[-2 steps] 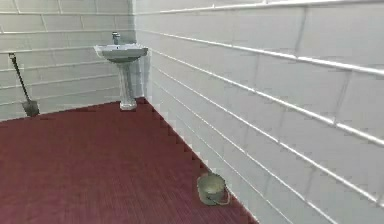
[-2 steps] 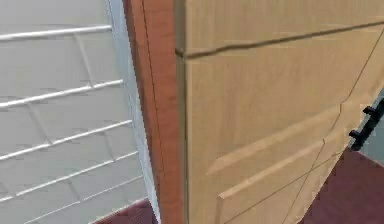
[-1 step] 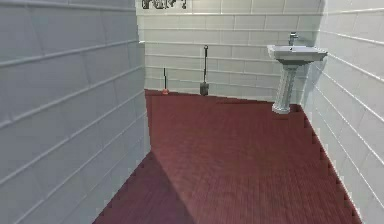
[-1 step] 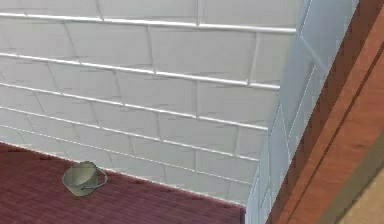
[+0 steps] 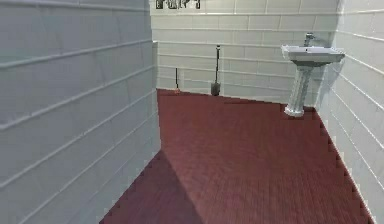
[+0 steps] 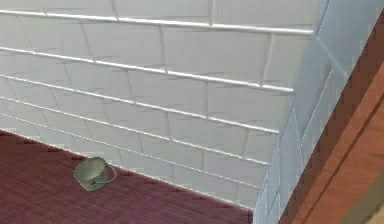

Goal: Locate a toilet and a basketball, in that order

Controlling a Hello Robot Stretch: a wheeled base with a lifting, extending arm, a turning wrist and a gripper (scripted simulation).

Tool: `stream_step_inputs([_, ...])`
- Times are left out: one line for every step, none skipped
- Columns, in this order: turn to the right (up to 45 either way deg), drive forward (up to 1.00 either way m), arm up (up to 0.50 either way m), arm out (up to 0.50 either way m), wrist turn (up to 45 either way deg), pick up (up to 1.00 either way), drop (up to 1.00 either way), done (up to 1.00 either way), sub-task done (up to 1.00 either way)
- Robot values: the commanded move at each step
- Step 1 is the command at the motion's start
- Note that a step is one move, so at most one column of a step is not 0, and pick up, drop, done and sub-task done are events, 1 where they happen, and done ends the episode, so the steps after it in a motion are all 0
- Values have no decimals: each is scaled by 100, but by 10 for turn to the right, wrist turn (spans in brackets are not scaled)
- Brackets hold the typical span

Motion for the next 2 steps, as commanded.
stream_step_inputs([0, 100, 0, 0, 0, 0, 0, 0, 0])
stream_step_inputs([0, 100, 0, 0, 0, 0, 0, 0, 0])
